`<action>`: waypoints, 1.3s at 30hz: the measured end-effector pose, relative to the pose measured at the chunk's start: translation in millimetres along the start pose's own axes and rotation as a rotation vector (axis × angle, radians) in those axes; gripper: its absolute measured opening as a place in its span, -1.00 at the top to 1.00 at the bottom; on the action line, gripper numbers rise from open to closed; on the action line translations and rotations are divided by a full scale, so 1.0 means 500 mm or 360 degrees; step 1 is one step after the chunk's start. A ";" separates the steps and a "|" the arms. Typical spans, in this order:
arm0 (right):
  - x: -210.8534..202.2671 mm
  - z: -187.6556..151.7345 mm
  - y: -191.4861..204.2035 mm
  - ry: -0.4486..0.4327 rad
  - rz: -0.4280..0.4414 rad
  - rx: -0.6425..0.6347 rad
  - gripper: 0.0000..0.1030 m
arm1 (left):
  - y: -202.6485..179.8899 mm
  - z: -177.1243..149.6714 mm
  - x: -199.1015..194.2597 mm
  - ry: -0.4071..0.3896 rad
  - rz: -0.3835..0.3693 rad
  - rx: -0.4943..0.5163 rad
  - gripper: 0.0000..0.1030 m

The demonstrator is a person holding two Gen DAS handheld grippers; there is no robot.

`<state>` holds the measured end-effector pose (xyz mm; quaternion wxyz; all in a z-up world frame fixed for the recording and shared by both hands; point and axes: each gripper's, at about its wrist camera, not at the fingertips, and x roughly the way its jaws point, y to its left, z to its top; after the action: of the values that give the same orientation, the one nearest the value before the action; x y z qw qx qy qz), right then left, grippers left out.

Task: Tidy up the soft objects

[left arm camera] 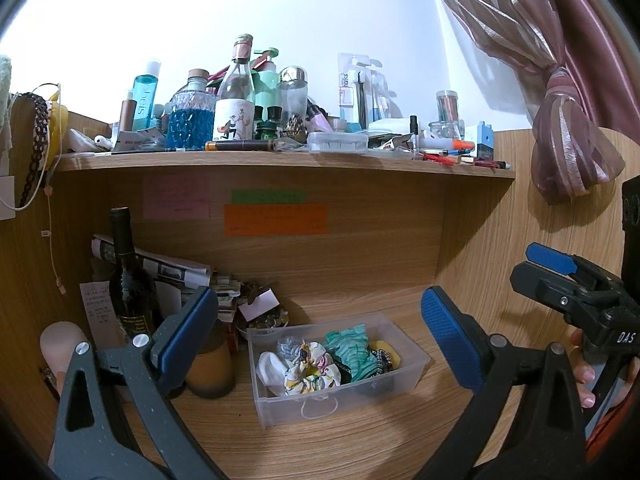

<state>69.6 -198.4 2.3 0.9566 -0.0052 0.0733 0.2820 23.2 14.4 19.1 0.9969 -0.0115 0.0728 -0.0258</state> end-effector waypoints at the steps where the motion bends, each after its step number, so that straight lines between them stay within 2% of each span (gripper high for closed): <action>1: 0.000 0.000 0.000 -0.0001 -0.0001 0.0001 -1.00 | 0.000 -0.001 0.000 0.0000 -0.0001 0.0000 -1.00; 16: 0.000 -0.002 0.002 -0.0001 0.0006 0.0000 -1.00 | -0.003 0.002 -0.004 -0.0011 0.0033 -0.0005 -1.00; 39: 0.003 -0.002 0.009 0.0007 0.0024 -0.0013 -1.00 | -0.019 0.002 -0.009 -0.0015 0.0022 -0.0002 -1.00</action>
<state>68.1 -193.7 1.1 0.9542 -0.0091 0.0744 0.2897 18.6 5.2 21.2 0.9974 -0.0117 0.0681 -0.0189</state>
